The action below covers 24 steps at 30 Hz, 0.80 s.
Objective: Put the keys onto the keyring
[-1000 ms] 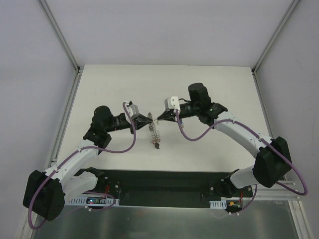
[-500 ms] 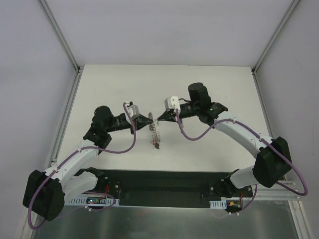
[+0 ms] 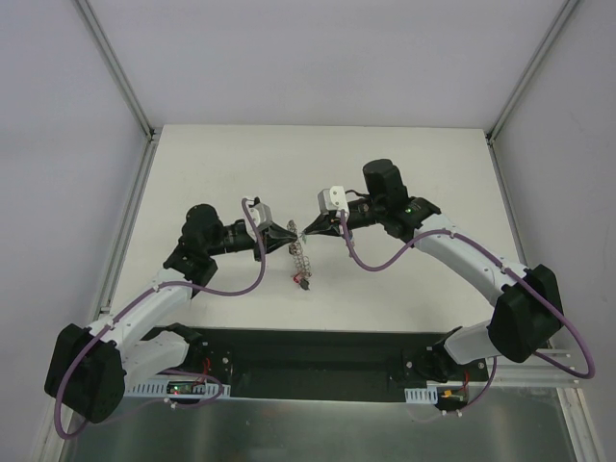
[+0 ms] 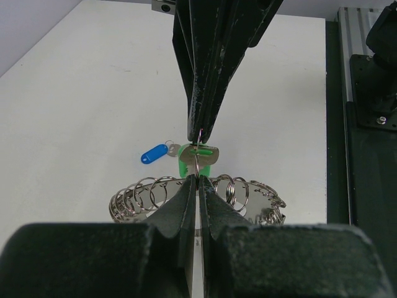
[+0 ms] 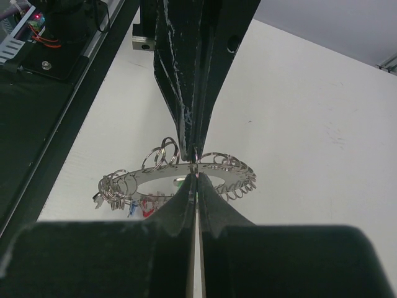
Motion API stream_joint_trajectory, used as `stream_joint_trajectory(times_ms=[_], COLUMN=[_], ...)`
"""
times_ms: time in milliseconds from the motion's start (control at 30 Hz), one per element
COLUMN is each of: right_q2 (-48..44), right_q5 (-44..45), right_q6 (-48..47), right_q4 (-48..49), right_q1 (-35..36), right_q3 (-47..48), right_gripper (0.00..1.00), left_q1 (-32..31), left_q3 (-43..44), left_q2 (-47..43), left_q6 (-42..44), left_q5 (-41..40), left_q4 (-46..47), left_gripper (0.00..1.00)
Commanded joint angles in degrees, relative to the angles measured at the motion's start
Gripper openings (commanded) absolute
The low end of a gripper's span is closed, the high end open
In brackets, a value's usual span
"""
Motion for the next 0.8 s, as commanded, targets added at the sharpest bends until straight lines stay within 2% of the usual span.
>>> stream_joint_trajectory(times_ms=[0, 767], right_q2=[-0.8, -0.9], right_q5=[-3.4, -1.2], right_q6=[-2.0, -3.2], right_q4=[0.6, -1.5], right_q1=[0.4, -0.4], right_q3=[2.6, 3.6], right_gripper=[0.01, 0.01], left_q1=[-1.0, -1.0], left_q3=[2.9, 1.3], left_q2=[0.1, -2.2], left_q6=[1.0, 2.0], left_q5=[3.4, -2.3], left_q4=[2.9, 3.5], left_gripper=[0.0, 0.0])
